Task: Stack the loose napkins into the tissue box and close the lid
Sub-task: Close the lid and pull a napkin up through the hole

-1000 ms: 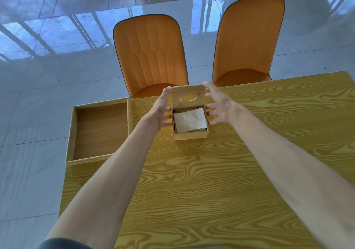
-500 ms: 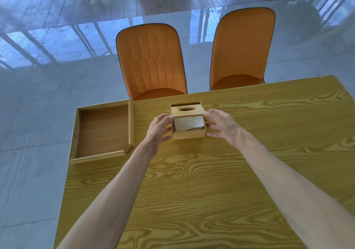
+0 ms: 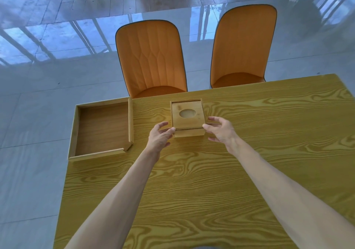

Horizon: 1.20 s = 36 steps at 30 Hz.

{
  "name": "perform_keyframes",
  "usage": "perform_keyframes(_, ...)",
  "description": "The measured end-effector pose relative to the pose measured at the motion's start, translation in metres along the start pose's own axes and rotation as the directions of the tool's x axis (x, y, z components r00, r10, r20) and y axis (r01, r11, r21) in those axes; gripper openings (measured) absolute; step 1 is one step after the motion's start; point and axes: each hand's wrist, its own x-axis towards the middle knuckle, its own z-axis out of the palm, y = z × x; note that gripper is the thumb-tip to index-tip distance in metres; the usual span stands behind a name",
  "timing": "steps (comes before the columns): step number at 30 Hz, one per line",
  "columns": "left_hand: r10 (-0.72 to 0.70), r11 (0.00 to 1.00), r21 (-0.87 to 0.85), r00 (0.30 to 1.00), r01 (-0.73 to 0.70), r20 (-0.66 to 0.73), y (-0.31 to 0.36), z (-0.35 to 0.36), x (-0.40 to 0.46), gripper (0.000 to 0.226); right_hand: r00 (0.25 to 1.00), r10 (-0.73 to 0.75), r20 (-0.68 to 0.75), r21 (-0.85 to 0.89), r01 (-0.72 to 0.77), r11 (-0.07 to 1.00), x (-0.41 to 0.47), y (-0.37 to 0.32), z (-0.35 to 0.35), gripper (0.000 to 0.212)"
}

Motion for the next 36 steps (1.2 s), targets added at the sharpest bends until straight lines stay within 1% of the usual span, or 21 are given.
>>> perform_keyframes(6,0.031,0.999,0.024,1.0,-0.031,-0.003,0.0,0.002,0.005,0.046,0.999,-0.03,-0.012,-0.044,0.03,0.999,0.004,0.001,0.001,0.046)
perform_keyframes(9,0.052,0.996,0.066,0.999,-0.053,0.008,0.002,0.001,0.007,0.047,0.999,-0.047,0.004,-0.069,0.047,0.996,0.005,0.001,0.0,0.049)
perform_keyframes(12,0.112,0.981,0.159,0.994,-0.111,0.002,0.004,0.0,0.009,0.05,0.997,-0.082,0.009,-0.119,0.083,0.989,0.006,-0.001,-0.001,0.049)
perform_keyframes(14,0.223,0.93,0.3,0.975,-0.212,-0.002,0.006,0.001,0.009,0.053,0.988,-0.154,-0.01,-0.202,0.149,0.968,0.008,-0.004,0.0,0.044)
perform_keyframes(15,0.305,0.867,0.412,0.952,-0.278,0.0,0.007,0.002,0.009,0.056,0.974,-0.223,-0.033,-0.289,0.204,0.935,0.01,-0.006,0.001,0.041)
perform_keyframes(16,0.391,0.778,0.53,0.92,-0.338,0.014,0.007,0.003,0.01,0.059,0.95,-0.308,-0.052,-0.4,0.263,0.878,0.012,-0.009,0.003,0.038)
perform_keyframes(18,0.507,0.594,0.695,0.859,-0.406,0.069,0.008,0.006,0.011,0.061,0.872,-0.487,-0.052,-0.613,0.357,0.705,0.015,-0.016,0.01,0.032)
perform_keyframes(20,0.531,0.463,0.781,0.837,-0.42,0.135,0.01,0.01,0.013,0.062,0.794,-0.608,0.005,-0.756,0.401,0.517,0.017,-0.025,0.019,0.028)
perform_keyframes(22,0.508,0.381,0.827,0.841,-0.413,0.186,0.011,0.014,0.015,0.063,0.755,-0.648,0.098,-0.839,0.413,0.355,0.019,-0.034,0.03,0.026)
perform_keyframes(24,0.482,0.34,0.849,0.85,-0.405,0.212,0.012,0.017,0.016,0.063,0.745,-0.638,0.195,-0.883,0.417,0.216,0.023,-0.043,0.04,0.027)
perform_keyframes(26,0.462,0.328,0.857,0.859,-0.396,0.22,0.013,0.019,0.017,0.062,0.745,-0.602,0.286,-0.905,0.417,0.086,0.028,-0.052,0.048,0.027)
perform_keyframes(28,0.449,0.33,0.861,0.867,-0.386,0.217,0.013,0.02,0.018,0.062,0.749,-0.557,0.358,-0.904,0.427,-0.007,0.033,-0.06,0.053,0.025)
perform_keyframes(32,0.459,0.304,0.873,0.861,-0.382,0.217,0.012,0.019,0.021,0.064,0.769,-0.467,0.437,-0.89,0.443,-0.104,0.04,-0.069,0.061,0.024)
perform_keyframes(36,0.47,0.272,0.886,0.855,-0.374,0.216,0.009,0.018,0.024,0.066,0.743,-0.477,0.47,-0.878,0.45,-0.163,0.044,-0.068,0.062,0.021)
